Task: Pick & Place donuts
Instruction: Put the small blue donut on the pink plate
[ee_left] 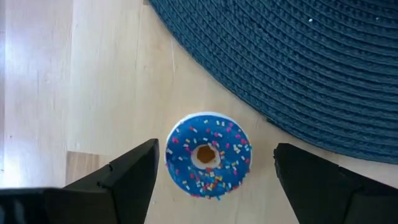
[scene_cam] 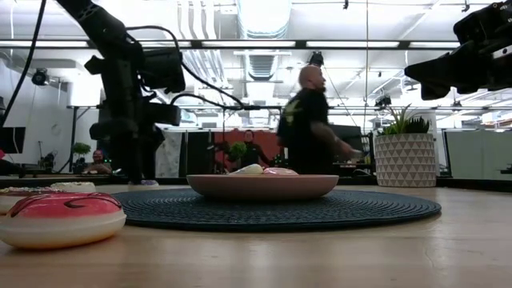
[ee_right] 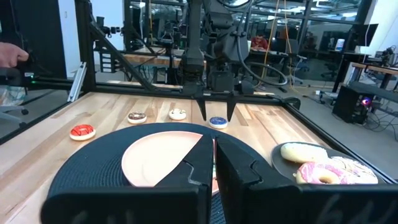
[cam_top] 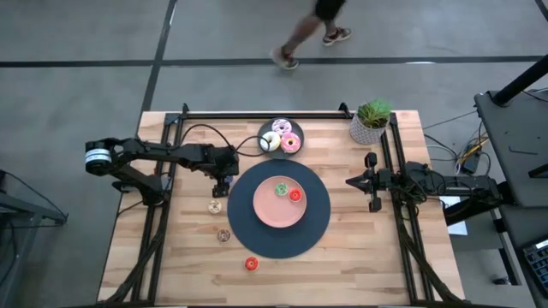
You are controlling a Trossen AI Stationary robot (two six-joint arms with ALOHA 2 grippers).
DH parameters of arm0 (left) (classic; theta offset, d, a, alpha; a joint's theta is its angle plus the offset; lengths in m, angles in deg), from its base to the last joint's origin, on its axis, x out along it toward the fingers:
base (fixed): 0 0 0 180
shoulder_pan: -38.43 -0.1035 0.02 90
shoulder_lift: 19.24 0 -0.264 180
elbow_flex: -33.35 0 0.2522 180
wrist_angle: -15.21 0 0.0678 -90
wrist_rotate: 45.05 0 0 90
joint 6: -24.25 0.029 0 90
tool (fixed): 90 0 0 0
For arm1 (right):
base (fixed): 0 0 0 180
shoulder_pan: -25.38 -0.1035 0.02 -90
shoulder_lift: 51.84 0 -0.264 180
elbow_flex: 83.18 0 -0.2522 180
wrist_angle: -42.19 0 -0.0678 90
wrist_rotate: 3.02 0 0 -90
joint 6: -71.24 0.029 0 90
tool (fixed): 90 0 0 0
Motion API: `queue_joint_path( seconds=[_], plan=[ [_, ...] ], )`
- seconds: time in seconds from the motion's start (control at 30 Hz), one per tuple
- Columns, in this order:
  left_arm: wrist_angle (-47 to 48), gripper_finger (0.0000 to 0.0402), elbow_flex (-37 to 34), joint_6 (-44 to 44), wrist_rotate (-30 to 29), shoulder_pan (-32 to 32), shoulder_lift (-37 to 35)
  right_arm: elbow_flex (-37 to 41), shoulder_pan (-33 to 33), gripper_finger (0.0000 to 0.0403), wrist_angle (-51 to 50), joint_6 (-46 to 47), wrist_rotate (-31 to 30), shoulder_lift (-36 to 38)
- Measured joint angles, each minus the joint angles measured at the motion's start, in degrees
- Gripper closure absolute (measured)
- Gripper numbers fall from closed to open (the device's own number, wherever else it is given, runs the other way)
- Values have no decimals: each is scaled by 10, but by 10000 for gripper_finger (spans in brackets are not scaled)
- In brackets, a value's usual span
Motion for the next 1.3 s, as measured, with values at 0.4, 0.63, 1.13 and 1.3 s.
queue_joint_path(
  seconds=[0.4,0.63,1.13,1.3],
  plan=[
    [-30,113,-24,0,0,0,0,0,0,394,0,0,0,0],
    [-30,113,-24,4,-2,0,0,0,0,394,0,0,0,0],
    [-36,113,-33,3,-16,0,0,0,0,394,0,0,0,0],
    [-39,113,-33,3,-20,0,0,0,0,394,0,0,0,0]
  ],
)
